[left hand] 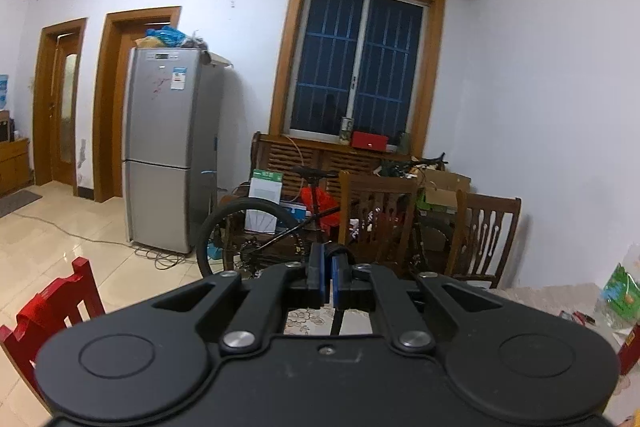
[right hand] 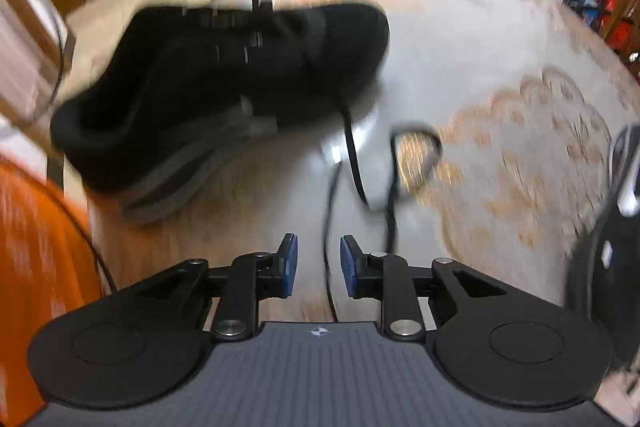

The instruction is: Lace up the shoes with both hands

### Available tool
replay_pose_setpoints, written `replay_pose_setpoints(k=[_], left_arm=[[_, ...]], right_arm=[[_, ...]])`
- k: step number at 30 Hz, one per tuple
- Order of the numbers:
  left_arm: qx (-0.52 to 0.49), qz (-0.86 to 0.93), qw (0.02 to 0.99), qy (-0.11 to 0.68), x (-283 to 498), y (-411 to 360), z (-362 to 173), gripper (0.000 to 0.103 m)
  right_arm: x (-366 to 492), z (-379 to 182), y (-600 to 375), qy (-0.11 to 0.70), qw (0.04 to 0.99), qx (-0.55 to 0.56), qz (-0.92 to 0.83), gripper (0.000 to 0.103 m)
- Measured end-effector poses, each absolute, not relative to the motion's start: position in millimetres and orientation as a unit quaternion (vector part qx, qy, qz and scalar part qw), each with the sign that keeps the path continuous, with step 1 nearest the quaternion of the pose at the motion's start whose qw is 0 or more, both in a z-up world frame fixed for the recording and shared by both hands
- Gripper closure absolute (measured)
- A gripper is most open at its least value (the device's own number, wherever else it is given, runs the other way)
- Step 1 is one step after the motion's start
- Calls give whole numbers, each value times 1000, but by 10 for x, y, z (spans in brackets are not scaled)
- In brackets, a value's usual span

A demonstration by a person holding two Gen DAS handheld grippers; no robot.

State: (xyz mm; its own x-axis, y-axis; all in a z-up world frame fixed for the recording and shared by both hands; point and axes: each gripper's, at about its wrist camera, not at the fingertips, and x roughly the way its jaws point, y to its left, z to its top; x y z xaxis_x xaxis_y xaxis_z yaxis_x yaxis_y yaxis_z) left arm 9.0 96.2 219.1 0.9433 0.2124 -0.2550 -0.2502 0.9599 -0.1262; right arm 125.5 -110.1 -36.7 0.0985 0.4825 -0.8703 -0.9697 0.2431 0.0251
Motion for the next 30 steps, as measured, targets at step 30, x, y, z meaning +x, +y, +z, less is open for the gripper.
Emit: replay_pose_setpoints(k=[30], left_arm=[[33,73,996,44,356,979,2904,99]], right_arm=[[1749,3258,-1658,59,809,200,550,101]])
